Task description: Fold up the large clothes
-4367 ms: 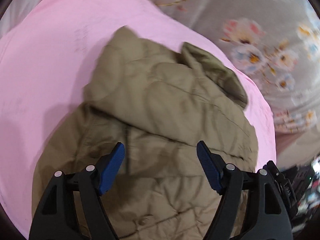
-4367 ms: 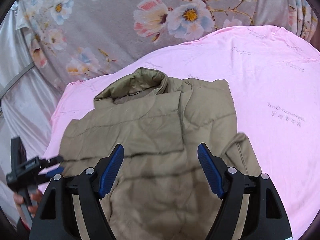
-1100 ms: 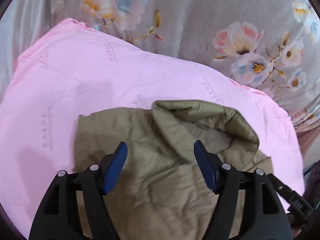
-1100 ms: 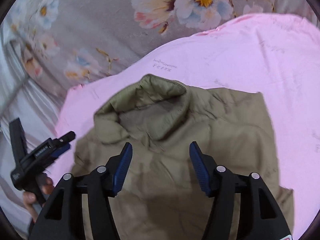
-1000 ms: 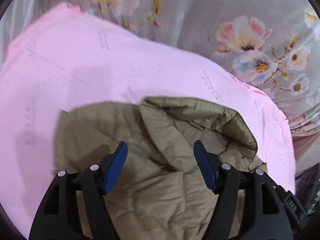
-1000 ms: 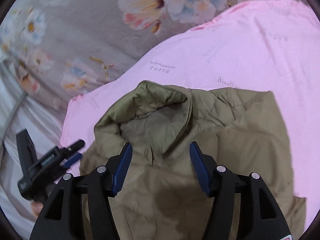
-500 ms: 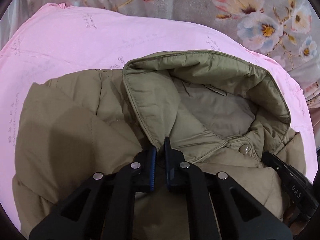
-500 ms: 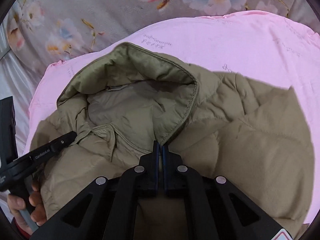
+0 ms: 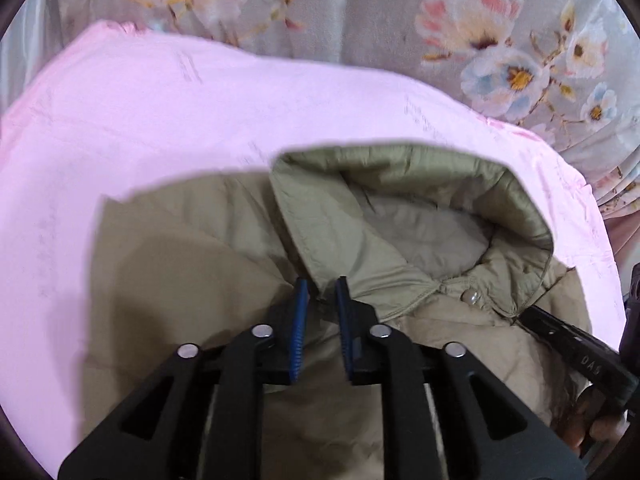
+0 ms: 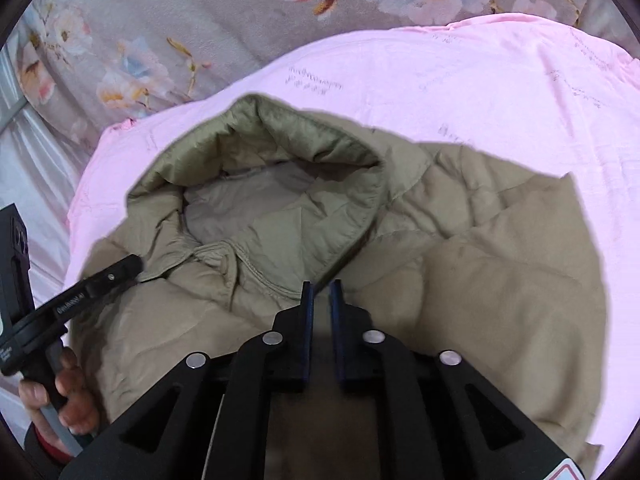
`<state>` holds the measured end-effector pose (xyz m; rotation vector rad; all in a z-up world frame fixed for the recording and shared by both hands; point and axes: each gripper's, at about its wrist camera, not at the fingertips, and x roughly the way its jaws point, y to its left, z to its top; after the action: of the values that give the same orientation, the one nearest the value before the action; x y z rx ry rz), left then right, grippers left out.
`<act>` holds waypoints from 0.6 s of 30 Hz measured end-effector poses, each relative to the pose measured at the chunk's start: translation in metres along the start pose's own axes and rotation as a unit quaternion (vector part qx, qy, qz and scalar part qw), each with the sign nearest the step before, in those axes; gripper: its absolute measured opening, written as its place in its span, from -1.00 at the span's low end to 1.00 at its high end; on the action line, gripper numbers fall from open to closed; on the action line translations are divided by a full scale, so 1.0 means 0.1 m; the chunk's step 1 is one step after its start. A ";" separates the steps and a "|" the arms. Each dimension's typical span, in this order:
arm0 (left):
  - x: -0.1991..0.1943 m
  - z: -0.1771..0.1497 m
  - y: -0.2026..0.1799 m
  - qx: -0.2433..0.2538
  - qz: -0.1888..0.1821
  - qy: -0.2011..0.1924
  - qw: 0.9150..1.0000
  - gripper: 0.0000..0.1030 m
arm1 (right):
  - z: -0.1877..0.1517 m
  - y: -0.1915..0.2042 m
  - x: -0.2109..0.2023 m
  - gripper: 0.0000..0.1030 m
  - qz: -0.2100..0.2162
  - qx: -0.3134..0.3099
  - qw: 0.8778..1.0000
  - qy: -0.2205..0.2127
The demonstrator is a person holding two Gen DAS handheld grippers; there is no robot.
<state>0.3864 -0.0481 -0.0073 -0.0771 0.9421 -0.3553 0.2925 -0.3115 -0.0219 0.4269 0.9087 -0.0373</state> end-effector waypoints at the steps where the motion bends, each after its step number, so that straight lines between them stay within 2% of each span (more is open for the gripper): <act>1: -0.13 0.10 0.02 0.006 0.012 -0.018 1.000 -0.58 | 0.04 0.00 -0.09 -0.61 0.001 0.000 1.000 -0.014; 4: -0.34 0.54 0.07 0.002 0.026 -0.055 0.998 -0.26 | 0.38 0.02 -0.25 -0.37 0.014 0.022 0.998 -0.056; 7: -0.23 0.95 0.09 -0.023 0.024 -0.058 0.998 -0.24 | 0.70 0.08 -0.15 -0.37 0.022 0.046 0.995 -0.085; 10: 0.12 1.20 0.11 -0.078 -0.004 -0.027 0.997 -0.25 | 0.93 0.10 0.09 -0.37 0.026 0.072 0.993 -0.087; 12: 0.43 1.19 0.07 -0.097 -0.017 0.012 0.995 -0.27 | 1.00 0.12 0.35 -0.37 0.008 0.073 0.995 -0.070; 13: 0.60 1.14 0.05 -0.101 -0.017 0.037 0.994 -0.34 | 1.02 0.12 0.47 -0.38 -0.004 0.066 0.996 -0.056; 14: 0.74 1.07 0.01 -0.097 -0.011 0.057 0.994 -0.60 | 1.00 0.14 0.61 -0.38 -0.016 0.054 0.998 -0.033; 15: 0.82 0.97 -0.02 -0.088 -0.009 0.071 0.994 -0.69 | 0.94 0.14 0.67 -0.39 -0.018 0.047 0.999 -0.016; 16: 0.85 0.88 -0.05 -0.074 -0.003 0.079 0.994 -0.73 | 0.85 0.17 0.68 -0.44 -0.009 0.031 0.999 -0.005; 18: 0.79 0.71 -0.12 -0.031 0.020 0.069 0.997 -0.74 | 0.70 0.27 0.57 -0.44 -0.015 -0.009 1.000 -0.016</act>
<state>0.4820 -0.0921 -0.0241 -0.0906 1.0896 -0.2970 0.3863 -0.3042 -0.0187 0.3943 0.8825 -0.0626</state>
